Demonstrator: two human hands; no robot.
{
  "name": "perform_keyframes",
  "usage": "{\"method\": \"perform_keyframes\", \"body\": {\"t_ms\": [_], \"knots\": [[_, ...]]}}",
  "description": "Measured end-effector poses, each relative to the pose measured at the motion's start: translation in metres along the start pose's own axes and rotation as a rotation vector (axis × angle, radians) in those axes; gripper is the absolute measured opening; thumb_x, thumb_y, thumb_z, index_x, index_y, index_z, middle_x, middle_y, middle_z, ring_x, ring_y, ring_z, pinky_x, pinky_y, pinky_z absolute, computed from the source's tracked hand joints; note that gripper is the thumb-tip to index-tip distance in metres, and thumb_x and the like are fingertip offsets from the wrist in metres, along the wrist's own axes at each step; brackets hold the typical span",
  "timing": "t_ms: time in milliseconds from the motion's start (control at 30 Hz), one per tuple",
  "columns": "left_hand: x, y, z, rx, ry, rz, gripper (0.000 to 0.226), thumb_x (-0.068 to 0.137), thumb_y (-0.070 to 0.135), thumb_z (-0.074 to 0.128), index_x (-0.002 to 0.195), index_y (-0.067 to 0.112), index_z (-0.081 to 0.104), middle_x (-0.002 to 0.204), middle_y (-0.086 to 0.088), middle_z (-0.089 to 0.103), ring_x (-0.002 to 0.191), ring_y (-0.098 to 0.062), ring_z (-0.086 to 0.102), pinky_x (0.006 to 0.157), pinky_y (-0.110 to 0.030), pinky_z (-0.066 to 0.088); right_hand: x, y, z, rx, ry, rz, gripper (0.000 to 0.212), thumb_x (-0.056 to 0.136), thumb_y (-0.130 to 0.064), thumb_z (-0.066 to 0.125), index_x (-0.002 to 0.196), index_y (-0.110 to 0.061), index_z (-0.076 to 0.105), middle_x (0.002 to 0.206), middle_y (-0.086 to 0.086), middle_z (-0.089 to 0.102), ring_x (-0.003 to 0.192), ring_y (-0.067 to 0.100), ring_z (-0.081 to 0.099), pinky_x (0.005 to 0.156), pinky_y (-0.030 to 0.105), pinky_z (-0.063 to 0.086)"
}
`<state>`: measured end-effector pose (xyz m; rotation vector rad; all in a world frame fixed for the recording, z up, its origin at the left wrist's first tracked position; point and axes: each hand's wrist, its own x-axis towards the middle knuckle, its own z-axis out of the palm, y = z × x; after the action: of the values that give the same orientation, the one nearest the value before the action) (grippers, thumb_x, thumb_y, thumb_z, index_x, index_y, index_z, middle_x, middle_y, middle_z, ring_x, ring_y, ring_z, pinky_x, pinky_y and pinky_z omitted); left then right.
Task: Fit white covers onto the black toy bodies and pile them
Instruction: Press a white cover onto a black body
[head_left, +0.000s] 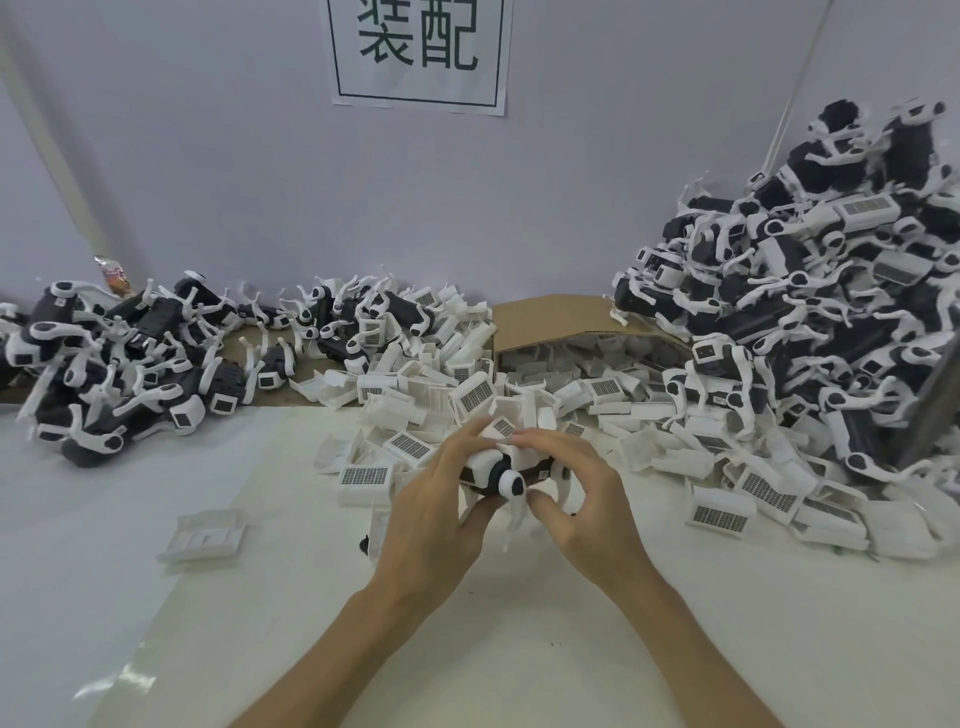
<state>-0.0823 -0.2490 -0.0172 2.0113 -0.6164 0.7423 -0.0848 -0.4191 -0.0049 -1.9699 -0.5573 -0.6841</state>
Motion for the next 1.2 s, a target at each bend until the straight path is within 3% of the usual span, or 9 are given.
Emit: {"method": "perform_keyframes", "body": {"t_ms": [133, 333, 433, 567, 700, 833, 967, 1067, 1200], "knots": [[-0.003, -0.002, 0.003, -0.001, 0.017, -0.016, 0.051, 0.082, 0.013, 0.082, 0.126, 0.022, 0.056, 0.116, 0.017, 0.067, 0.098, -0.005, 0.064, 0.081, -0.030, 0.054, -0.001, 0.004, 0.003, -0.092, -0.018, -0.008, 0.066, 0.072, 0.000, 0.075, 0.126, -0.036, 0.060, 0.122, -0.023, 0.062, 0.116, 0.004, 0.053, 0.101, 0.032, 0.044], [-0.002, 0.002, 0.002, -0.108, -0.012, -0.024, 0.056, 0.083, 0.018, 0.081, 0.120, 0.040, 0.046, 0.110, 0.024, 0.062, 0.094, 0.005, 0.061, 0.076, -0.009, 0.046, 0.000, 0.012, 0.005, -0.284, 0.007, -0.025, 0.062, 0.070, -0.015, 0.084, 0.128, -0.021, 0.064, 0.119, -0.021, 0.059, 0.115, 0.014, 0.053, 0.097, 0.046, 0.043], [0.001, 0.002, 0.000, -0.091, -0.024, -0.043, 0.052, 0.081, 0.025, 0.082, 0.112, 0.048, 0.047, 0.107, 0.024, 0.063, 0.094, -0.002, 0.061, 0.076, -0.012, 0.046, 0.001, 0.012, 0.002, -0.290, 0.044, -0.046, 0.049, 0.070, -0.027, 0.079, 0.117, -0.019, 0.069, 0.109, -0.034, 0.053, 0.105, 0.011, 0.051, 0.091, 0.041, 0.045], [0.009, -0.004, -0.007, -0.091, -0.144, -0.132, 0.062, 0.074, 0.012, 0.086, 0.112, 0.046, 0.050, 0.102, 0.022, 0.067, 0.093, -0.005, 0.063, 0.081, -0.028, 0.052, 0.002, 0.018, 0.000, -0.285, 0.015, -0.056, 0.049, 0.068, -0.023, 0.090, 0.113, -0.017, 0.071, 0.106, -0.015, 0.061, 0.104, 0.012, 0.049, 0.089, 0.026, 0.042], [0.013, -0.011, -0.013, 0.048, -0.156, -0.107, 0.047, 0.068, 0.008, 0.087, 0.110, 0.023, 0.073, 0.103, 0.011, 0.072, 0.099, -0.020, 0.062, 0.091, -0.049, 0.048, 0.002, 0.021, 0.002, -0.308, -0.031, -0.033, 0.058, 0.063, -0.022, 0.093, 0.116, -0.020, 0.070, 0.108, -0.007, 0.063, 0.105, 0.016, 0.051, 0.092, 0.031, 0.043], [0.013, -0.011, -0.010, 0.101, -0.153, -0.081, 0.045, 0.070, 0.006, 0.080, 0.113, 0.020, 0.074, 0.114, 0.008, 0.072, 0.108, -0.021, 0.062, 0.095, -0.045, 0.047, 0.002, 0.020, 0.002, -0.282, -0.033, -0.016, 0.054, 0.063, -0.020, 0.093, 0.112, -0.021, 0.070, 0.107, -0.013, 0.062, 0.104, 0.010, 0.052, 0.091, 0.040, 0.046], [0.012, -0.011, -0.012, 0.098, -0.166, -0.043, 0.042, 0.070, 0.019, 0.066, 0.111, 0.019, 0.074, 0.105, 0.008, 0.074, 0.095, -0.012, 0.064, 0.082, -0.027, 0.051, 0.002, 0.020, 0.004, -0.222, -0.052, 0.062, 0.048, 0.062, -0.021, 0.092, 0.104, -0.022, 0.070, 0.100, -0.012, 0.067, 0.096, 0.009, 0.061, 0.082, 0.040, 0.052], [0.012, -0.012, -0.014, 0.135, -0.187, -0.035, 0.036, 0.072, 0.023, 0.064, 0.107, 0.022, 0.073, 0.097, 0.010, 0.073, 0.088, -0.013, 0.064, 0.075, -0.036, 0.054, 0.002, 0.021, 0.004, -0.162, -0.081, 0.089, 0.044, 0.062, -0.020, 0.091, 0.100, -0.024, 0.069, 0.092, -0.008, 0.066, 0.084, 0.012, 0.064, 0.070, 0.032, 0.054], [0.012, -0.013, -0.014, 0.225, -0.163, 0.010, 0.030, 0.072, 0.027, 0.066, 0.101, 0.024, 0.072, 0.089, 0.011, 0.072, 0.080, -0.015, 0.063, 0.071, -0.041, 0.053, 0.003, 0.022, 0.002, -0.169, -0.083, 0.071, 0.044, 0.059, -0.020, 0.094, 0.097, -0.023, 0.071, 0.086, -0.007, 0.066, 0.079, 0.014, 0.063, 0.067, 0.028, 0.050]]}}
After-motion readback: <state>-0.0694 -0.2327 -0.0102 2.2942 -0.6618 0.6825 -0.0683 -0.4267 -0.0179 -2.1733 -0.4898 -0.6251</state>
